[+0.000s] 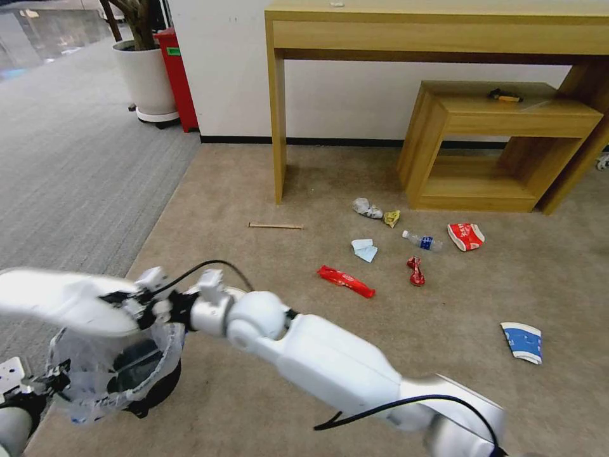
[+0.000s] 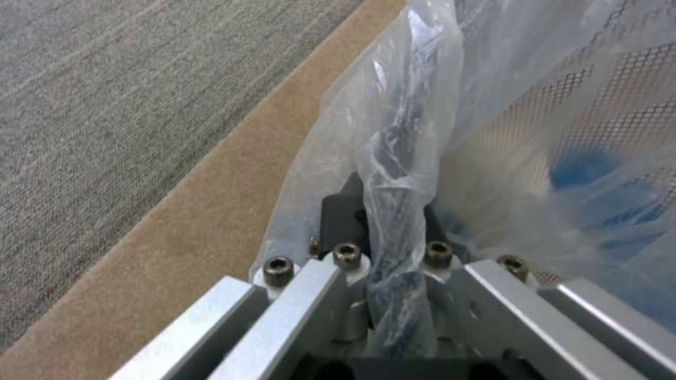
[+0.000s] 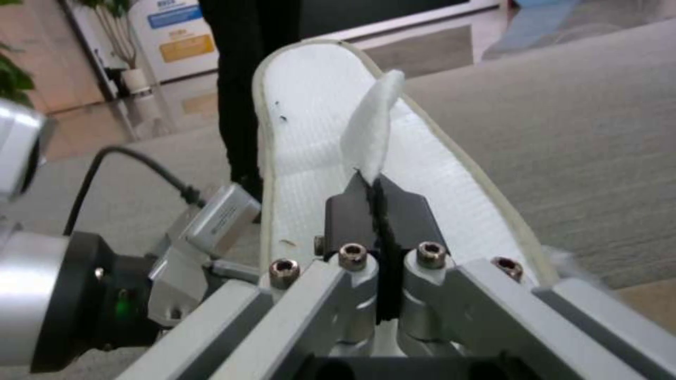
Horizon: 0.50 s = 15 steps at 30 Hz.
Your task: Pick up the trash bin and place the garbage on the floor into it.
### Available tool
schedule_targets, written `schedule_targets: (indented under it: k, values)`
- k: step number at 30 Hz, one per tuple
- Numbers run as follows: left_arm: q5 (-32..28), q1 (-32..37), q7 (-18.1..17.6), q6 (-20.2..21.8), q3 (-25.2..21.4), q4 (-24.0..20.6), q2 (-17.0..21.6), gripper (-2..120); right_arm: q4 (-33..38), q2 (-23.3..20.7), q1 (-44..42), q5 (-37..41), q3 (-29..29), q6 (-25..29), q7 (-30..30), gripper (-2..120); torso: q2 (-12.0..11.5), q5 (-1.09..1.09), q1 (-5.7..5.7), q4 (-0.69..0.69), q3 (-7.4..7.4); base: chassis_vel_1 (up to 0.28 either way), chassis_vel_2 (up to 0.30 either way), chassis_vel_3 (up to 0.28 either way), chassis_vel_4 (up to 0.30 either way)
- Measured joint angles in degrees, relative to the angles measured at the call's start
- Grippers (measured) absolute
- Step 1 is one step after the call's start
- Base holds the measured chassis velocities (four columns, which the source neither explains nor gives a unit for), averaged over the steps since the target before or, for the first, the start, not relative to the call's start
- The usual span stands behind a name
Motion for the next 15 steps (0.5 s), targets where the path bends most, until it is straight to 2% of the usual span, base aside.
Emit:
schedule_targets:
  k: [11, 13, 15]
  values:
    - [-0.26, 0.35, -1.25, -0.01, 0.81, -1.63, 0.3, 0, -3.87, 0.31, -0.48, -1.26, -1.26, -0.06, 0.91, 0, 0.0, 0.01, 0.0, -0.02, 0.0, 0.0, 0.0, 0.0, 0.0]
    - [-0.32, 0.23, -1.43, -0.01, 0.85, -1.65, 0.35, 0, -4.09, 0.29, -0.48, -1.32, -1.28, -0.12, 0.91, 2, 0.0, 0.02, 0.0, -0.02, 0.0, 0.0, 0.0, 0.0, 0.0]
    - [-0.44, -0.1, -1.71, -0.01, 0.99, -1.66, 0.37, 0, -4.42, 0.24, -0.48, -1.81, -1.37, -0.44, 0.94, 10, 0.0, 0.02, 0.0, -0.02, 0.0, 0.0, 0.0, 0.0, 0.0]
